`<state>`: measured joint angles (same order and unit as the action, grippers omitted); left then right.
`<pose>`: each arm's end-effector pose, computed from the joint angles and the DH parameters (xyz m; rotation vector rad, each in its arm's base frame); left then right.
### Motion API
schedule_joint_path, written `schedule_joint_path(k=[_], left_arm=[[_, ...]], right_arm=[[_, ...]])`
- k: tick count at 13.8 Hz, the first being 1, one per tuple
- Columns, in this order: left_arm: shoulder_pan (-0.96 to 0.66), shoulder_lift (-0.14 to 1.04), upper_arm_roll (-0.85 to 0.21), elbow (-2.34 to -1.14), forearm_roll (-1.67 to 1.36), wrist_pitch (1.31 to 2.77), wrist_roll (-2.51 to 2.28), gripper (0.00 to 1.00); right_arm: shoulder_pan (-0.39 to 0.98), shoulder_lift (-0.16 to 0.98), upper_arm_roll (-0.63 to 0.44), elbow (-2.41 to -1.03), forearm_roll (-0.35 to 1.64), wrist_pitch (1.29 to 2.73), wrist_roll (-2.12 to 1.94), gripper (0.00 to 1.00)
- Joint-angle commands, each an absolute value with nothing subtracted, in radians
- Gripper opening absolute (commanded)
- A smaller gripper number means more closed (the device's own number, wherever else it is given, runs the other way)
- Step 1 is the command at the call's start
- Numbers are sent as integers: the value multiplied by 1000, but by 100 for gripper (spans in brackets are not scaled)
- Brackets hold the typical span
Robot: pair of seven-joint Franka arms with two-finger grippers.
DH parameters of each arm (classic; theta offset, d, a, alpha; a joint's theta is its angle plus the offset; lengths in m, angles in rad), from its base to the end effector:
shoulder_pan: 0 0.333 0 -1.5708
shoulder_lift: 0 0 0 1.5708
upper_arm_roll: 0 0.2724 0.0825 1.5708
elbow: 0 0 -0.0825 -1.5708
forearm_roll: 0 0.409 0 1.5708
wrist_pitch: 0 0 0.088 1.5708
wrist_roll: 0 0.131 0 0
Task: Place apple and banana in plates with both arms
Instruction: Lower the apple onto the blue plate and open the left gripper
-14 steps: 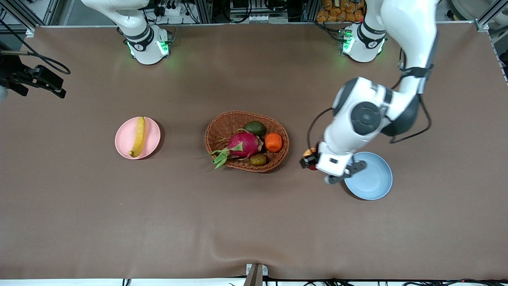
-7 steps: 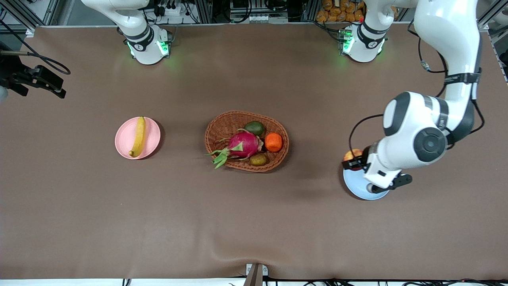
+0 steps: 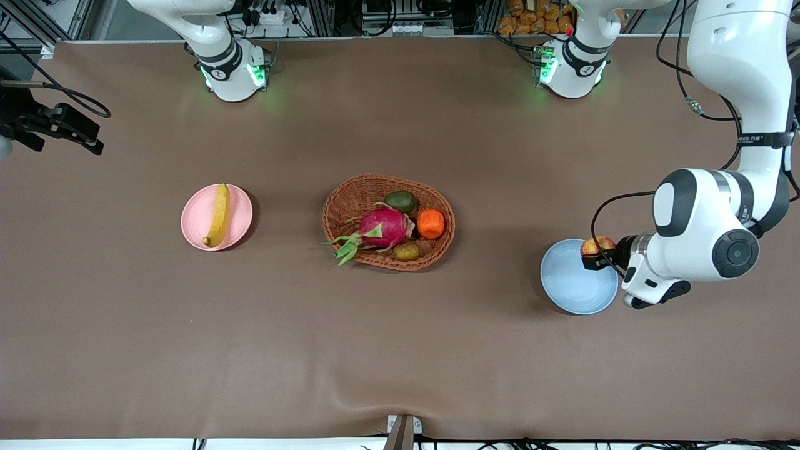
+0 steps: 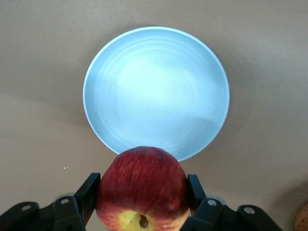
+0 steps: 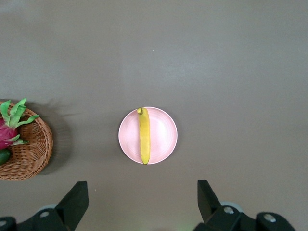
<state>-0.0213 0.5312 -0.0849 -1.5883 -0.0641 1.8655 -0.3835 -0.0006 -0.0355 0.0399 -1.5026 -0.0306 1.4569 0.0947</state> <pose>0.6497 -0.0722 0.2358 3.0381 0.4746 -0.4173 0.5574 0.0180 0.6007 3.1078 -0.0913 -0.0125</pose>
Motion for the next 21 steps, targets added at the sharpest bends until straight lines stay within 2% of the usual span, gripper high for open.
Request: schedule_joint_path(k=[1, 8, 14, 15, 16, 17, 21], left_arm=[[-14, 528, -92, -1650, -61, 1939, -365, 0], [2, 616, -91, -1658, -60, 2104, -354, 0], [-6, 682, -92, -1618, -9, 2118, -357, 0], [-6, 684, -92, -1618, -9, 2118, -357, 31], [-6, 681, -92, -1618, -11, 2118, -367, 79], [-6, 675, -92, -1618, -11, 2118, -374, 100], [-3, 628, -94, -1615, -8, 2112, -371, 100]], right_arm=[[-3, -26, 38, -1485, -18, 1447, 97, 100], [-5, -26, 38, -1485, -18, 1445, 100, 100], [-6, -26, 38, -1485, -18, 1447, 98, 100], [-5, -26, 38, -1485, -18, 1445, 98, 100], [-6, -26, 38, -1486, -18, 1447, 98, 100], [-6, -26, 38, -1485, -18, 1447, 98, 100], [-6, -26, 38, -1486, -18, 1445, 98, 100]])
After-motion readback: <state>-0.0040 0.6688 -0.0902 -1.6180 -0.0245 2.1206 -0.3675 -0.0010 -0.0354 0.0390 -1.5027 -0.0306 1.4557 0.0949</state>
